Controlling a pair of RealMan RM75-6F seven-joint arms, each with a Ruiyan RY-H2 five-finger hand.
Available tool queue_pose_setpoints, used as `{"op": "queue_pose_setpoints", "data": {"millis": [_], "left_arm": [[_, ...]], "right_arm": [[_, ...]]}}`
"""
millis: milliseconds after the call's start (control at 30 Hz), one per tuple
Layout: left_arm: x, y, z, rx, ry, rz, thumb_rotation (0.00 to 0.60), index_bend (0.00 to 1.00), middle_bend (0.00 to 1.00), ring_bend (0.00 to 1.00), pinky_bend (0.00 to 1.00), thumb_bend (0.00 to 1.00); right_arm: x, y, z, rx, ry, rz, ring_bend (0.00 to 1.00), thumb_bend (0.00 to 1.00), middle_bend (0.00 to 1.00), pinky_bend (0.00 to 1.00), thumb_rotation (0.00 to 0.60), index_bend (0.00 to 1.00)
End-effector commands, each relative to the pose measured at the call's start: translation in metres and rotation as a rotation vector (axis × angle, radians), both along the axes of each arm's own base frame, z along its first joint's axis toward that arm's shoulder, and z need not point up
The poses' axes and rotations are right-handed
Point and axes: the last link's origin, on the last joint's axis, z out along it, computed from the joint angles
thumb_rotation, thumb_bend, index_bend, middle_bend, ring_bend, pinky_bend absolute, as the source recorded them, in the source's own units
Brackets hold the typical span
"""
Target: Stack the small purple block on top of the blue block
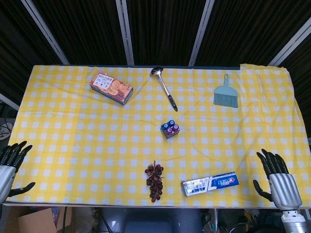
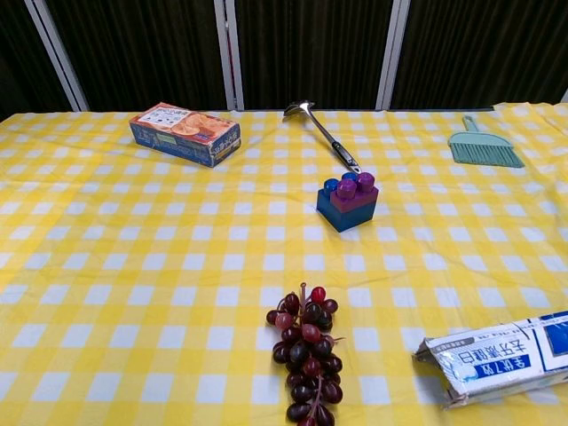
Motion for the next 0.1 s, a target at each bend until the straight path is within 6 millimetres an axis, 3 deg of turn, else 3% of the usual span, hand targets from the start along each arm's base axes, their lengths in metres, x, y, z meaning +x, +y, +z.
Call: {"op": "queue_pose_setpoints", "data": {"millis": [33,100], "left_arm": [[0.0015,-0.0012,0.0006,0.000,-0.017,-0.006,0.600,0.04,0.00,0.00,0.04,0.00],[0.0010,-0.0011,0.0032,0.009,-0.032,-0.006,0.600,0.04,0.00,0.00,0.04,0.00]], "right_arm": [[0.0012,0.0055,0.0033,-0.036,0.015,0.019,0.00,0.44,0.00,0.00,0.600,0.04],[0.0003,0.0077,0.0044,-0.042,0.015,0.018,0.00,0.44,0.00,0.00,0.600,0.04]]}}
